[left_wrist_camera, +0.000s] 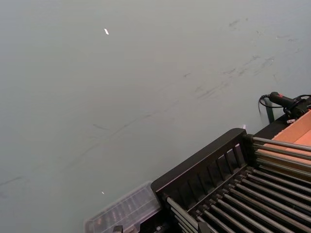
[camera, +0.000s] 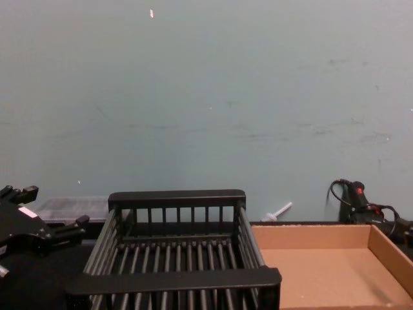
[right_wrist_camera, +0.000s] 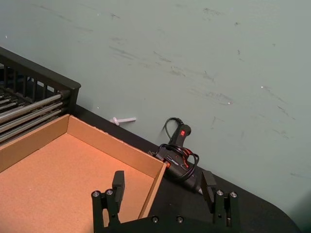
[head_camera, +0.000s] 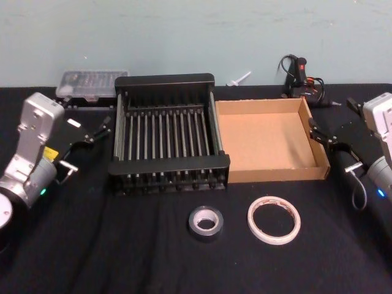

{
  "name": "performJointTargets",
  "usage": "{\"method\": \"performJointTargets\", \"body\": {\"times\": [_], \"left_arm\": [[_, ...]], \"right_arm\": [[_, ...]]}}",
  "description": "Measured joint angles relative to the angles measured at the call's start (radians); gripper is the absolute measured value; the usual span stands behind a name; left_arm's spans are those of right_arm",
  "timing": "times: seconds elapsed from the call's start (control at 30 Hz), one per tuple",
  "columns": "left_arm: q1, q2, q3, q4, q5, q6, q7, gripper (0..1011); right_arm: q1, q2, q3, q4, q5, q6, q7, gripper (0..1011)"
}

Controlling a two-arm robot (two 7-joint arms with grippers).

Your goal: Pick up the white tape and place it into the black box , Pick up the silver tape and place it into the brown box.

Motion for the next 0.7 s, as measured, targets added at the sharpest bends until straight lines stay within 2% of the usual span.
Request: {"method": "performJointTargets", "body": {"times": [0.7], "left_arm": [[0.000,0.000,0.000,0.000,0.000,0.000,0.000,1001]], "right_arm": [[0.000,0.000,0.000,0.000,0.000,0.000,0.000,1000]]}}
